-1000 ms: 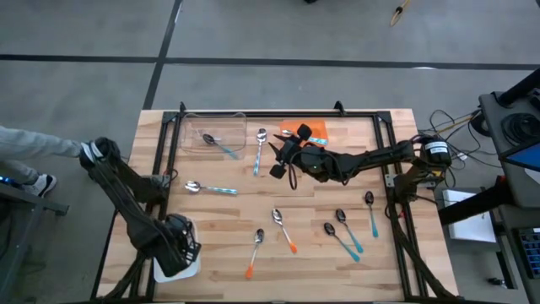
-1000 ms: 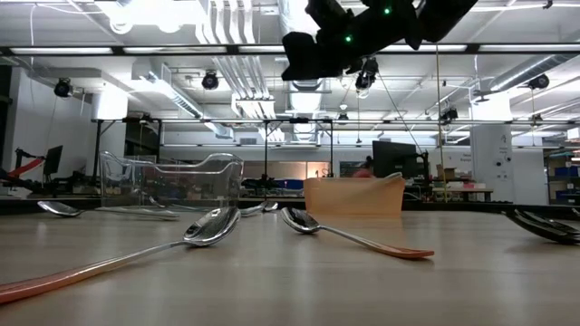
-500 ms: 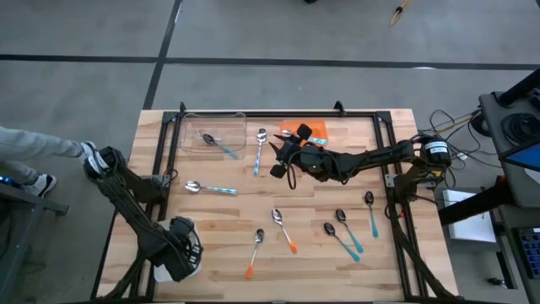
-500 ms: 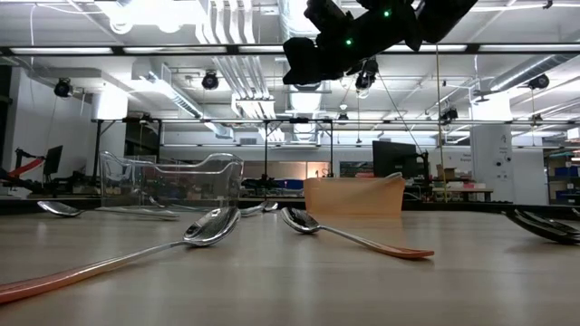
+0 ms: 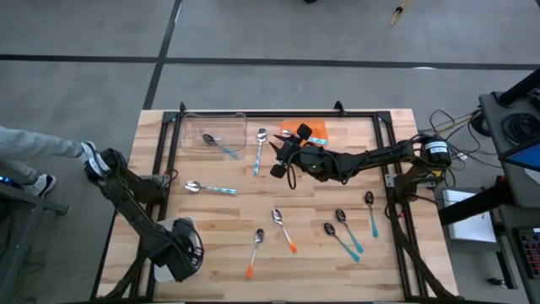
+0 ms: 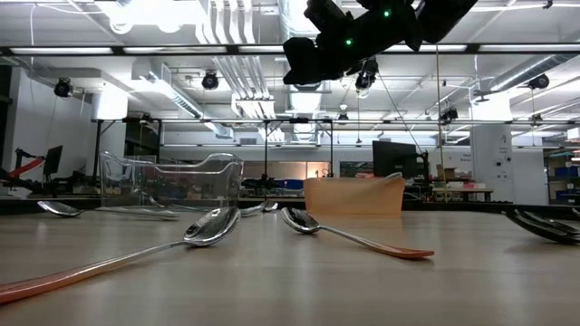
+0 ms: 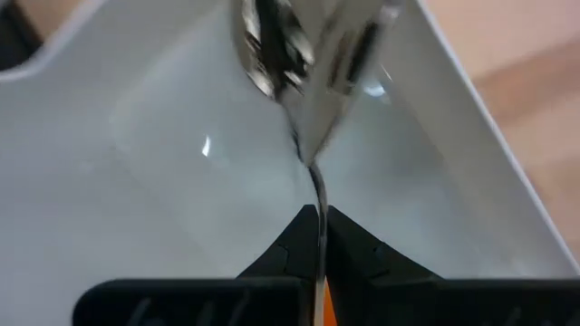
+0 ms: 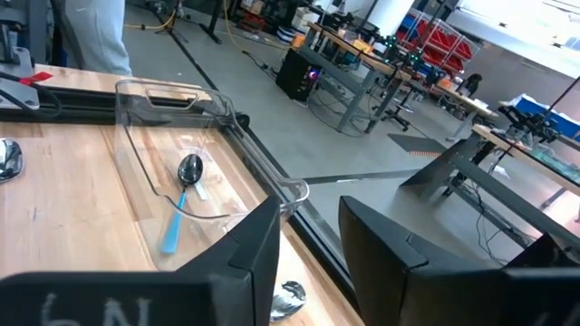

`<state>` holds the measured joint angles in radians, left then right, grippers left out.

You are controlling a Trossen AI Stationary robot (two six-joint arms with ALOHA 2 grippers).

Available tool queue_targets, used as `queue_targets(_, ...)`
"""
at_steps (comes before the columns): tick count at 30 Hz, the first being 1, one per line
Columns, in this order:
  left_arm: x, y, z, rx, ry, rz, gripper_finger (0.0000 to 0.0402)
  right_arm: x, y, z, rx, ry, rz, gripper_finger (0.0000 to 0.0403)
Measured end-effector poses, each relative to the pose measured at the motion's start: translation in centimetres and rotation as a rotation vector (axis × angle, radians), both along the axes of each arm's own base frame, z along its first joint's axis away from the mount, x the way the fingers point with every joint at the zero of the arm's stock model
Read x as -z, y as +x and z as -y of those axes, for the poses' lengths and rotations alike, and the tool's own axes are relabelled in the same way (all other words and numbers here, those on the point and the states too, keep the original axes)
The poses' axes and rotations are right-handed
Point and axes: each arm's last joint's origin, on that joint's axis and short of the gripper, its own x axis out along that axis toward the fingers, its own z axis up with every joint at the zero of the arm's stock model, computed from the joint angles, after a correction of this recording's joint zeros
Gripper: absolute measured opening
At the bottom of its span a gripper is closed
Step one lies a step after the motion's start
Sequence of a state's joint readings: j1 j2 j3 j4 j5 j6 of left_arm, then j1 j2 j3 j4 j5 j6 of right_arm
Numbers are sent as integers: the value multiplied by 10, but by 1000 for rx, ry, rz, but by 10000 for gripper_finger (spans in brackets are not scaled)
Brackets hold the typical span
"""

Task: Sort silverware by color (type)
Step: Put the orange spoon into the white bin

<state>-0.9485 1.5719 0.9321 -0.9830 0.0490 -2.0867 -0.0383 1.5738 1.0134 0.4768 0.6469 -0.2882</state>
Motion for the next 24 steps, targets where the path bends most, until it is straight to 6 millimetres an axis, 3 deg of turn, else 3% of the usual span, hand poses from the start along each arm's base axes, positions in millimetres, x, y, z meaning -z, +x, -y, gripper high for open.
queue_targets(14, -14, 1, 3, 41, -119, 56, 0, 0, 0, -1, -25, 10, 5, 104)
queue_targets(24, -50, -5, -13, 101, -155, 282, 0, 1, 6, -15, -565, 126, 17, 101)
